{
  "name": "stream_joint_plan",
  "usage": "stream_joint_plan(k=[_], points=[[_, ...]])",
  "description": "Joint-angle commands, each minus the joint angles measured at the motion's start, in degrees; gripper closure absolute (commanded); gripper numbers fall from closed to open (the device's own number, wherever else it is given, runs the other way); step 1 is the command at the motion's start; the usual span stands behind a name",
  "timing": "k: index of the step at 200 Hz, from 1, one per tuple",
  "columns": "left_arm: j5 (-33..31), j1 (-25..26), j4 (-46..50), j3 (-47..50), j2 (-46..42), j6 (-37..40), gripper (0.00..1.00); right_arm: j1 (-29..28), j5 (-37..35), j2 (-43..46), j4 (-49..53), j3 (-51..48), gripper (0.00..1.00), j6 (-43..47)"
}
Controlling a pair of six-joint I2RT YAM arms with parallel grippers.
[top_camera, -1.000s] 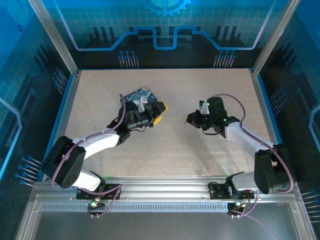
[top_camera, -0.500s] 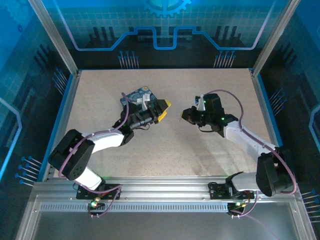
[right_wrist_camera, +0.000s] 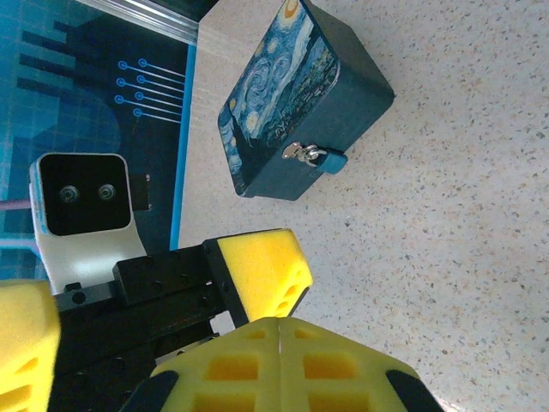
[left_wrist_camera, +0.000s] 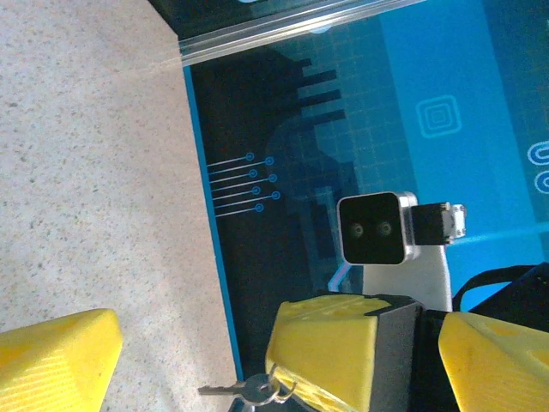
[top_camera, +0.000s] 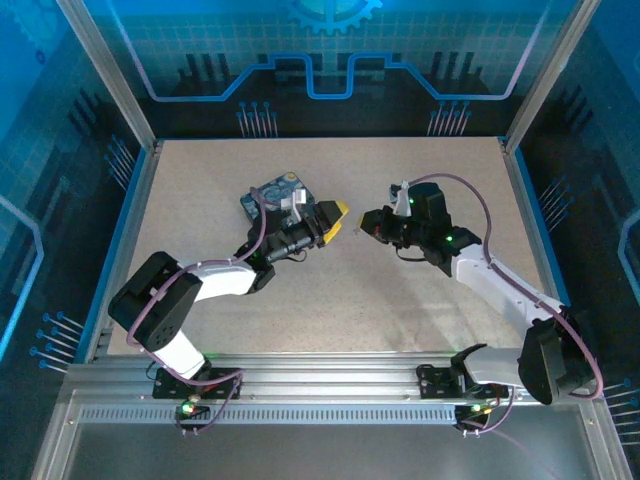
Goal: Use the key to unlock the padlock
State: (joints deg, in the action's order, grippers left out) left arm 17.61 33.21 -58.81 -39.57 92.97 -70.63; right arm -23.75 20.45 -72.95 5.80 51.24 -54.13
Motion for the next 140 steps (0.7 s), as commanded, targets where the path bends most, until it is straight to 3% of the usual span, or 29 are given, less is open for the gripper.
stream_joint_plan(k=[1,140], points=[[-1.73,0.95,-6.51,0.54,0.71,-0.55,0.04,-1.12,-0.41,1.24,-2.72,1.78,1.00,-2.37],[-1.35,3.78,-13.00,-1.60,5.73,-3.91,0.10,-4.48,-1.10,-4.49,-8.12,2.80,1.00,-6.69]])
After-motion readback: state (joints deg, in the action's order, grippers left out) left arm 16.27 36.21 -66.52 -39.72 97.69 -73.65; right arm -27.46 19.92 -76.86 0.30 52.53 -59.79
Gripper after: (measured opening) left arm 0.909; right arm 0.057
